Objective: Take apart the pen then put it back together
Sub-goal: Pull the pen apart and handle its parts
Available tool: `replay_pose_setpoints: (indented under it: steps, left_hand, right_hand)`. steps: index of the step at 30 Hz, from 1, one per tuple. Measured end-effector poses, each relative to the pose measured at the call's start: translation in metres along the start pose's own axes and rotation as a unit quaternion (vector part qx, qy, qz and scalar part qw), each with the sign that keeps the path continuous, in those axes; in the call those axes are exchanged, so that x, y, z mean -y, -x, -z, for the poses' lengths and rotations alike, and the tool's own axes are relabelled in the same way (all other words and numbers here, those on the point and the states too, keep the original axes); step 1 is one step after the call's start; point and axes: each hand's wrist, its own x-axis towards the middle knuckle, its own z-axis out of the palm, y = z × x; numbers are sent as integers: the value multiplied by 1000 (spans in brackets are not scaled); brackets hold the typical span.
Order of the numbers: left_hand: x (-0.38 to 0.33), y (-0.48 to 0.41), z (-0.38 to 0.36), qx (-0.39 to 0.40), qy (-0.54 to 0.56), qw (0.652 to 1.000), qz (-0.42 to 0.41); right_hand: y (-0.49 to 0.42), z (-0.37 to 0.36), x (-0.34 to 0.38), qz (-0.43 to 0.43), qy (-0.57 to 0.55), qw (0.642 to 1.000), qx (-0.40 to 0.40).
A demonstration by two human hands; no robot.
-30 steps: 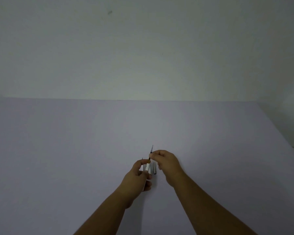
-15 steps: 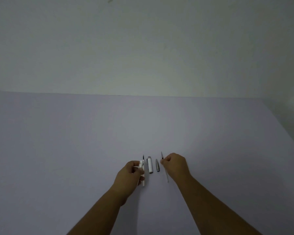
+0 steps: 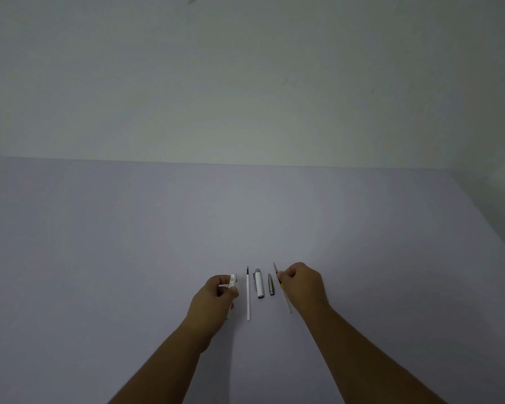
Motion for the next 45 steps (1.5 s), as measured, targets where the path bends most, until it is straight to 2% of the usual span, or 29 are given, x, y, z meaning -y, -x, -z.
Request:
replay_pose_setpoints:
  steps: [3,7,11,14,18,20,22,25,27,31,35,39,41,45]
  left_hand:
    - [1,-2,2,-9,-13,1000,-3]
    - [2,-2,6,-26,-34,999,-7]
    - [5,0,13,-35,-32,999,-2]
    - [9,3,18,-32,-40,999,-3]
    - [15,8,22,-30,-73,997,-9]
    - [17,10,25,-25,-93,995,-14]
    - [18,13,26,-15,-124,992,-27]
    - [16,17,25,-2,-157,986,-52]
    - [13,18,22,0,-161,985,-60]
    - [4,22,17,3,-152,985,-76]
    - [-2,26,13,0,-128,988,-91]
    - [-4,29,10,3,-118,988,-95]
    - [-5,30,8,5,-124,987,-98]
    - [-6,28,5,11,-114,987,-113]
  right_hand:
    - [10,-2,14,62,23,998,-10]
    - [30,-27,34,134,181,973,56]
    - [45,-51,33,138,270,949,82]
    - [50,-58,35,118,276,950,82]
    - [55,-56,43,69,215,972,70]
    - [56,-50,47,40,127,989,57]
    - [55,-40,51,24,-7,999,39]
    - [54,-26,57,-2,-196,980,28]
    - [55,-19,60,-5,-251,967,35]
    - [60,-12,60,-6,-302,952,53]
    - [64,-8,55,13,-307,949,74]
    - [60,2,55,-8,-383,923,33]
    - [57,7,56,7,-373,928,27]
    - [56,8,56,53,-290,951,89]
